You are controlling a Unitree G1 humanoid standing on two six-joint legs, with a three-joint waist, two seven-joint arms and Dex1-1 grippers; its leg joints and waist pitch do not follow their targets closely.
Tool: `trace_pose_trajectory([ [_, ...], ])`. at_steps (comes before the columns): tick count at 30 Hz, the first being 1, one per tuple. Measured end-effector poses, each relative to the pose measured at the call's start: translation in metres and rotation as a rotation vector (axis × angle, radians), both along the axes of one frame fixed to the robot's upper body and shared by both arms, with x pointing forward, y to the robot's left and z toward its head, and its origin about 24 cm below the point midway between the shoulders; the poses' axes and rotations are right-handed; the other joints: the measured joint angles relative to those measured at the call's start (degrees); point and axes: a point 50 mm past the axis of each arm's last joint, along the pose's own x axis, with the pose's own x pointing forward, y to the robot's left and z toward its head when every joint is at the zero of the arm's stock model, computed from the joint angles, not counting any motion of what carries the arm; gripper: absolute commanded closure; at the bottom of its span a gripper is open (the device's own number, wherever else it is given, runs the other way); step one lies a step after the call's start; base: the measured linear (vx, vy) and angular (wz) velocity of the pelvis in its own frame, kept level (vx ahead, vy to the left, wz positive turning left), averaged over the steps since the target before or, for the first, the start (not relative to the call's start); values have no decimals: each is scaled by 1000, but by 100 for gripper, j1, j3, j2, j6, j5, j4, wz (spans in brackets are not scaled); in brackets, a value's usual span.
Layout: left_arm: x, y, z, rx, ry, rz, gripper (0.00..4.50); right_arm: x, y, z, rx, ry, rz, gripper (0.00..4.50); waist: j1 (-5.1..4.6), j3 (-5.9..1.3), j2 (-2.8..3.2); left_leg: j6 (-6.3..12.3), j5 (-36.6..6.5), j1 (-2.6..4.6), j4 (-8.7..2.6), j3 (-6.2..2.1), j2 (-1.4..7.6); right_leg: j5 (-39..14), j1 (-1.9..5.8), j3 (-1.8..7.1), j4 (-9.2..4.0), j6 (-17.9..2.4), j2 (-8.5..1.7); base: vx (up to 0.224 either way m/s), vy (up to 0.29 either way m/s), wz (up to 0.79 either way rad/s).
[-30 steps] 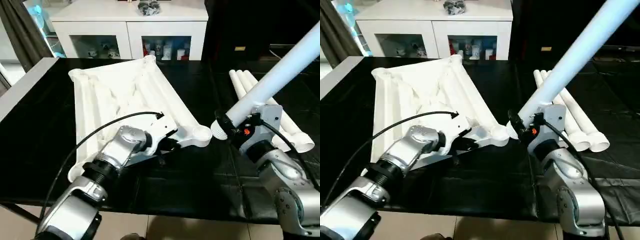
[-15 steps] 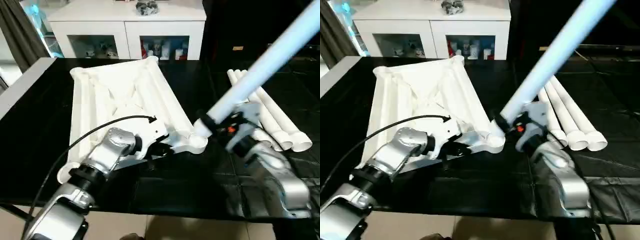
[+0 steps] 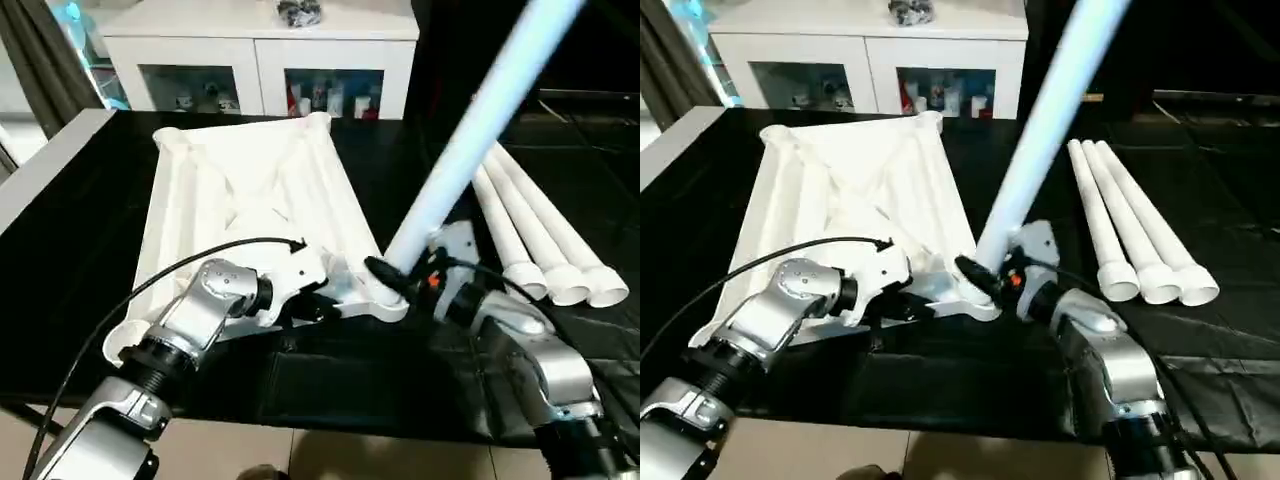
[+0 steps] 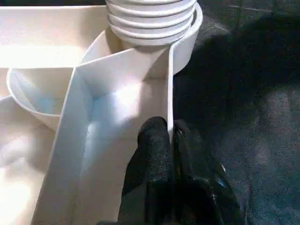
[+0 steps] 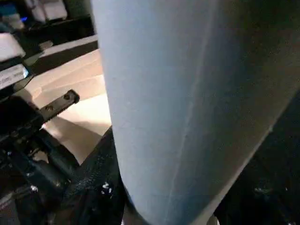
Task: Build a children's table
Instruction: Insert table leg to table base
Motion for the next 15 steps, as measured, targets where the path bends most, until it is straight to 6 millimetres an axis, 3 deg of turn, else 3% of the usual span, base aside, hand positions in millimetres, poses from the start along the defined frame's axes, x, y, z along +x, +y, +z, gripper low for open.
trace_pose_trajectory([
  [8, 0, 0, 0, 2, 4, 3, 450, 3, 1, 1, -35, -8, 34, 256, -3, -3, -4, 2, 1, 2, 1, 1, 0, 0, 0, -6, 1, 0, -5, 0, 0, 0],
  [15, 0, 0, 0, 2, 8, 3, 450, 0, -10, 1, -70, -2, 51, 256, 6, -3, -7, 12, 4, 2, 1, 5, 0, 0, 1, -7, 1, 0, -8, 0, 0, 0],
])
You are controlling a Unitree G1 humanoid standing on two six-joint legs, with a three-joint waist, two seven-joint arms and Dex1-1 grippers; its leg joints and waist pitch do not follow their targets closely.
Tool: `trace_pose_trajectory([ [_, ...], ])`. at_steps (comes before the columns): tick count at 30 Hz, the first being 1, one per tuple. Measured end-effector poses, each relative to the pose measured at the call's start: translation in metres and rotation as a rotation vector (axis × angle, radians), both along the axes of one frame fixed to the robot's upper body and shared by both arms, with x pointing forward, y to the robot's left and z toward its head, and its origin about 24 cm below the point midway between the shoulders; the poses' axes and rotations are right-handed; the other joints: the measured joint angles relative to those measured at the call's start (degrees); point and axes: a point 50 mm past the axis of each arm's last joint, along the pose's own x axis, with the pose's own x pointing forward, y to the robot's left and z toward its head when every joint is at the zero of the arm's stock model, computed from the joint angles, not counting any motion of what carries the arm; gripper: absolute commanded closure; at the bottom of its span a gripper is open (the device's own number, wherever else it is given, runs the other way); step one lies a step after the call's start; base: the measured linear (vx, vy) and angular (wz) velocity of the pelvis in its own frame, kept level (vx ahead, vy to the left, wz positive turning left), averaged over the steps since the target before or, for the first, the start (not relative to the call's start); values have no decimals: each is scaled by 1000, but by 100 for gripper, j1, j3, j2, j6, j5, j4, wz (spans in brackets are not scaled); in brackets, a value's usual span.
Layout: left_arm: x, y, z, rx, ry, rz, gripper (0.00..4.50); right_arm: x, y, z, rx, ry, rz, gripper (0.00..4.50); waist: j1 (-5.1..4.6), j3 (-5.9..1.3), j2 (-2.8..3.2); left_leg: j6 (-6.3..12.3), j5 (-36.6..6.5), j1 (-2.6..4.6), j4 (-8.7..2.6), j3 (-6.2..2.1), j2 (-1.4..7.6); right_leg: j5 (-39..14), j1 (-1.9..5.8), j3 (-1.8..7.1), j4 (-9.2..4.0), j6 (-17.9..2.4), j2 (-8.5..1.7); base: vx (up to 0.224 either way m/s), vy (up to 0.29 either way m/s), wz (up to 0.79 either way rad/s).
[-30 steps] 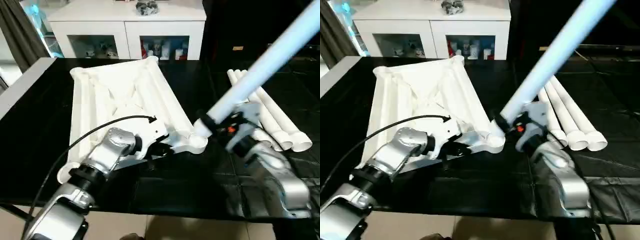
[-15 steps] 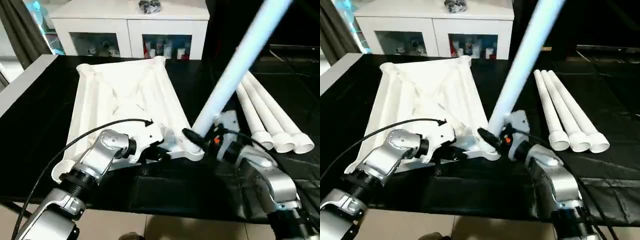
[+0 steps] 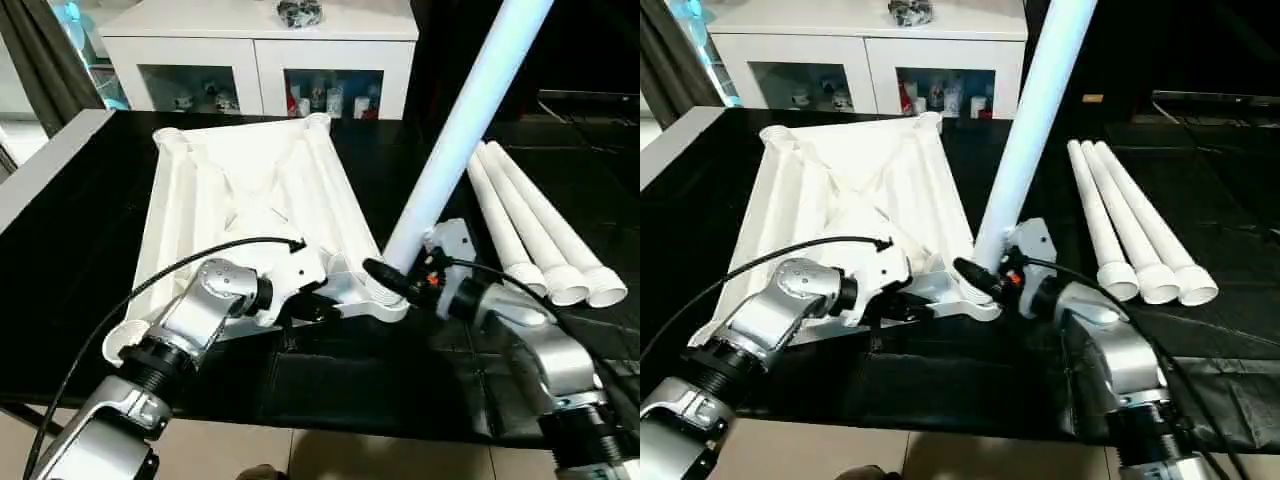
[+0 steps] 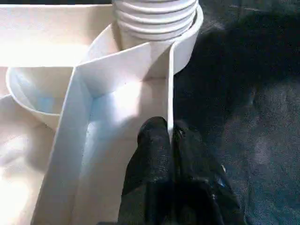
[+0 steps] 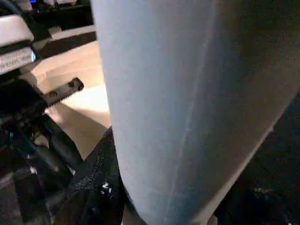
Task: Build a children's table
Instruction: Insert table leg to table base
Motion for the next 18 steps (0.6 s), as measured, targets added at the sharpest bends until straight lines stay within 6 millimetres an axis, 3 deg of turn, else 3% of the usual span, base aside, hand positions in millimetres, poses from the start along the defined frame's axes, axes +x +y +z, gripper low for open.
trace_pose_trajectory([
  [8, -1, 0, 0, -2, 16, -19, 450, -4, -4, -1, -1, 16, 11, 256, 21, -2, 2, 6, 1, 0, 1, 14, 0, 0, 3, -8, 0, 0, -16, 0, 0, 0],
  [18, 0, 3, -1, 6, 21, -14, 450, 4, 0, -2, -8, 40, 57, 256, -37, -6, -6, 10, -7, 13, 5, 46, 1, 15, 4, -20, 2, 1, -45, 0, 0, 0],
])
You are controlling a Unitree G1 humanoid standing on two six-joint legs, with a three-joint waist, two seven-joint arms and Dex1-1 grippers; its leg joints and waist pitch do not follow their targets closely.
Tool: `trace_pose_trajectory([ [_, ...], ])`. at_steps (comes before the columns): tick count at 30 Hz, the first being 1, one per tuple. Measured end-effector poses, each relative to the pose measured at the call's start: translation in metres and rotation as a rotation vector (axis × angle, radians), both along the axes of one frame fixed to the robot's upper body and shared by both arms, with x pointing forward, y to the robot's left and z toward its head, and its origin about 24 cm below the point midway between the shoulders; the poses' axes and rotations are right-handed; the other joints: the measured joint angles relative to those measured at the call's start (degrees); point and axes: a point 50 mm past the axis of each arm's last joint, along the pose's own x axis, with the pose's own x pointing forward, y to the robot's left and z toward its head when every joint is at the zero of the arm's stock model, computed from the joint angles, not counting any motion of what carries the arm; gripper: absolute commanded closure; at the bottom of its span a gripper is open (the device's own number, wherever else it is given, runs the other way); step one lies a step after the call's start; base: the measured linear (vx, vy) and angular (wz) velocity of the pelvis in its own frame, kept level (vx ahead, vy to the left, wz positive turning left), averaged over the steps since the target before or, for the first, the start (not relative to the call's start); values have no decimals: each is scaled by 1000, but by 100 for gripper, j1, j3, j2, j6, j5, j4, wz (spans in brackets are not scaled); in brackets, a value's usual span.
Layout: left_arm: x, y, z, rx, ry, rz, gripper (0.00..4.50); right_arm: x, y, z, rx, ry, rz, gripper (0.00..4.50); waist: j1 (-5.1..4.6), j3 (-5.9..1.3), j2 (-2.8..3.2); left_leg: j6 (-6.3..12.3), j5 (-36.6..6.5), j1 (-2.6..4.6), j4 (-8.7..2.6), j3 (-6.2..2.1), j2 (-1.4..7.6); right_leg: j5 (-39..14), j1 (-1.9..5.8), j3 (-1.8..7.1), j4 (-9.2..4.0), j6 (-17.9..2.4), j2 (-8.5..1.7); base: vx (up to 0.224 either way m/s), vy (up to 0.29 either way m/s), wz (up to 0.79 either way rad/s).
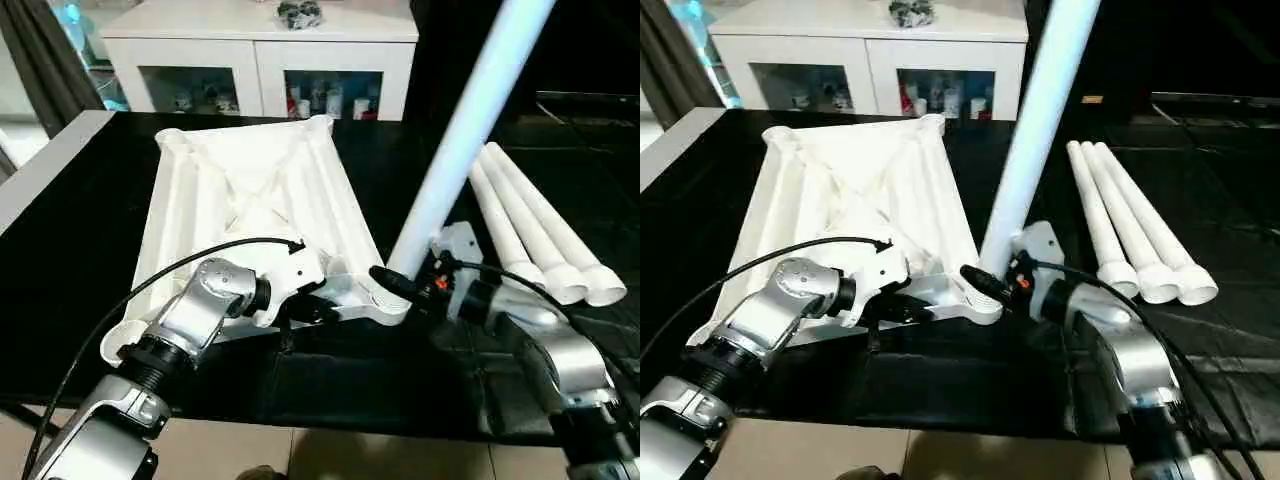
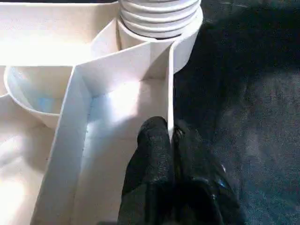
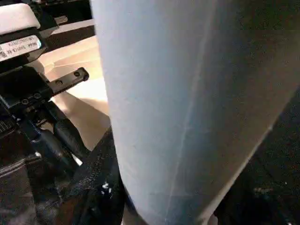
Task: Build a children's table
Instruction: Insert table leg to table base
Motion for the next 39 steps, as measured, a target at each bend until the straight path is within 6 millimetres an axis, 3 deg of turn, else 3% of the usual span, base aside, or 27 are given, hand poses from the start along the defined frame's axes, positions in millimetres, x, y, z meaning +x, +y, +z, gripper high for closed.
trace_pose_trajectory([
  [14, 0, 2, -1, 10, 5, 5, 450, 9, 3, 1, -19, 47, 69, 256, -27, -14, -31, 0, 0, 8, 3, 7, 1, 6, 3, 0, 0, -2, -4, 0, 0, 0],
  [24, 0, 1, 0, 5, 15, 10, 450, 8, -5, -7, 156, 126, -25, 256, -16, -14, -30, 0, 0, 9, 2, 8, 1, 7, 4, -1, 0, -3, -6, 0, 0, 0],
  [30, 1, -3, 0, -3, 22, 13, 450, 0, -10, -13, 201, 117, -71, 256, 53, -15, -25, 0, -2, 5, 1, 9, 2, 6, 2, -5, -3, -2, -8, 0, 0, 0],
  [39, 3, -8, -4, -15, 48, 23, 450, -20, -13, -29, 295, 46, -200, 256, 85, -60, 68, 1, -3, 8, 0, 12, -1, 5, 9, -10, -6, 0, -20, 0, 0, 0],
])
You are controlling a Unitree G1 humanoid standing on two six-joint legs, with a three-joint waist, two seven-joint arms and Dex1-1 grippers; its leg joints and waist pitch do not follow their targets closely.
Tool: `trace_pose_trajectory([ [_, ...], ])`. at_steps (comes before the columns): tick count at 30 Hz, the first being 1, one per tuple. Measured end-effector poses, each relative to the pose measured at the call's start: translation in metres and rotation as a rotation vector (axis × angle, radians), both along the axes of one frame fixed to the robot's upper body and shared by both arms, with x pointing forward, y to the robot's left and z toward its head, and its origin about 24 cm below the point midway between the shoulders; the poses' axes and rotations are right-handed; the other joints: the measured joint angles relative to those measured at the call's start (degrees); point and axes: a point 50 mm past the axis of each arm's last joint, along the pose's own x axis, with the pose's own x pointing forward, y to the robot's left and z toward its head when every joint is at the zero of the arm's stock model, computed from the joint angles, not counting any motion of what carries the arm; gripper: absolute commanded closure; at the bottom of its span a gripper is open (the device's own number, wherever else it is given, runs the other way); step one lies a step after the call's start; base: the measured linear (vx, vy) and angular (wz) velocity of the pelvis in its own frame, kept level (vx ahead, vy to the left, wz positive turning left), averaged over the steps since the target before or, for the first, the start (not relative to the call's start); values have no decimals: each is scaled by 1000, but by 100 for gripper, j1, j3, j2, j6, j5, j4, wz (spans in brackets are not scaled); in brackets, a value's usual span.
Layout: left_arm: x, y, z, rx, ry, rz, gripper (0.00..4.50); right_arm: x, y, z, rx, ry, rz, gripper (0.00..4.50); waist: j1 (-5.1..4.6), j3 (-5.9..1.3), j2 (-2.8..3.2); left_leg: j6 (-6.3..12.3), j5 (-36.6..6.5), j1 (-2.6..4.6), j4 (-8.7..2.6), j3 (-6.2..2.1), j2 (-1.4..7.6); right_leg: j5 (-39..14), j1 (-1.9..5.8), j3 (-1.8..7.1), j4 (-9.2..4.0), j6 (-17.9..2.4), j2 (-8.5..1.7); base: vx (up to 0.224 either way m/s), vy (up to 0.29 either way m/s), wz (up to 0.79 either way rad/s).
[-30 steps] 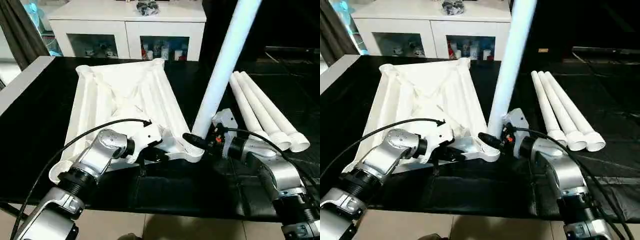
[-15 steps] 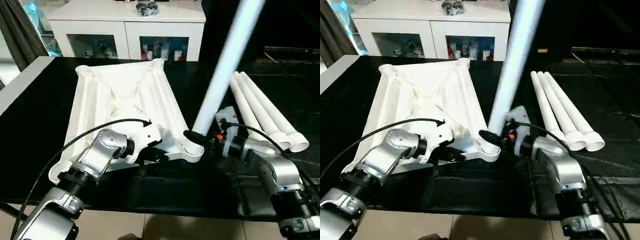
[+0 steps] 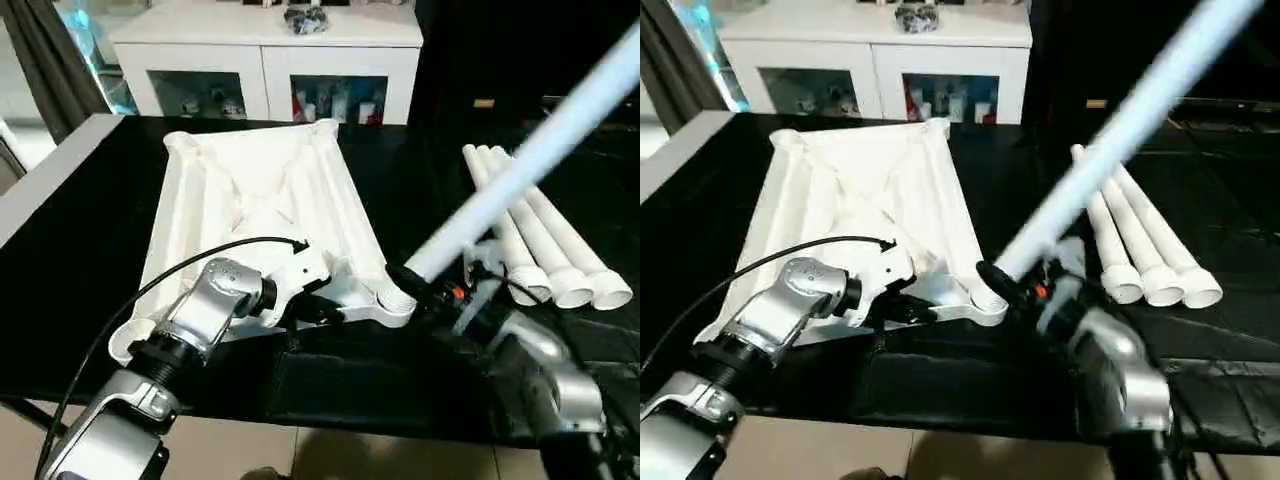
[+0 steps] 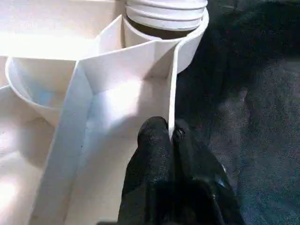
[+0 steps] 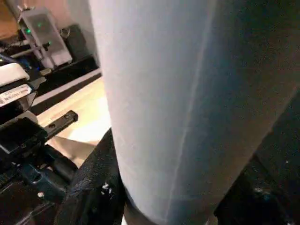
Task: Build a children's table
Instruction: Insert table leg to table base
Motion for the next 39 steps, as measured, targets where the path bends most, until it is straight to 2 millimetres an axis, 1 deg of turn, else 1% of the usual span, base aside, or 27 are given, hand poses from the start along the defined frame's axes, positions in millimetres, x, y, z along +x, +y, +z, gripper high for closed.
trace_pose_trajectory([
  [3, 0, -1, -1, -4, 6, -1, 450, -5, 0, -2, 0, -26, -21, 256, 29, -17, 40, 3, -2, -2, -3, 0, -1, -2, 0, -4, -5, 4, -4, 0, 0, 0],
  [6, 0, -3, -2, -8, 5, -4, 450, -7, 0, 1, -60, -64, -10, 256, 56, -22, 71, 4, -3, -4, -3, 0, -2, -4, 0, -8, -6, 6, -6, 0, 0, 0],
  [9, -1, -5, -2, -14, 3, -10, 450, -9, -1, 3, -166, -103, 32, 256, 95, -23, 70, 5, -3, -4, -4, 1, -2, -6, 2, -9, -7, 11, -8, 0, 0, 0],
  [11, -1, -6, -3, -15, 3, -14, 450, -9, 0, 5, -234, -125, 67, 256, 128, -23, 59, 6, -4, -4, -4, 2, -2, -8, 3, -11, -6, 14, -10, 0, 0, 0],
  [18, -1, -5, -2, -12, 2, -13, 450, -3, 0, 10, -292, -141, 146, 256, 126, -25, -15, 7, -3, -3, -4, 7, -2, -11, 3, -12, -6, 18, -14, 0, 0, 0],
  [22, -2, -2, -3, -3, 1, -7, 450, 3, 3, 10, -317, -137, 199, 256, 102, -41, -67, 9, -2, 2, -6, 12, -1, -11, 2, -12, -4, 19, -17, 0, 0, 0],
  [24, -2, 0, -3, 3, -4, -5, 450, 5, 4, 9, -313, -126, 220, 256, 67, -48, -102, 9, -2, 10, -10, 16, -1, -11, 4, -17, -5, 19, -22, 0, 0, 0],
  [30, -3, 3, -3, 13, -12, -11, 450, 11, 8, 9, -311, -116, 270, 256, -21, -44, -119, 8, -2, 29, -19, 28, -1, -13, 17, -29, -5, 21, -37, 0, 0, 0],
  [35, -3, 3, -3, 22, -21, -41, 450, 9, 8, 9, -324, -128, 303, 256, -25, -49, -122, 7, -3, 40, -36, 28, -1, -15, 27, -31, -17, 24, -38, 0, 0, 0],
  [39, -4, 6, -3, 39, -14, -79, 450, 7, 11, 8, -327, -137, 341, 256, -33, -59, -108, 6, -4, 81, -68, 28, -1, -16, 69, -42, -51, 24, -38, 0, 0, 0],
])
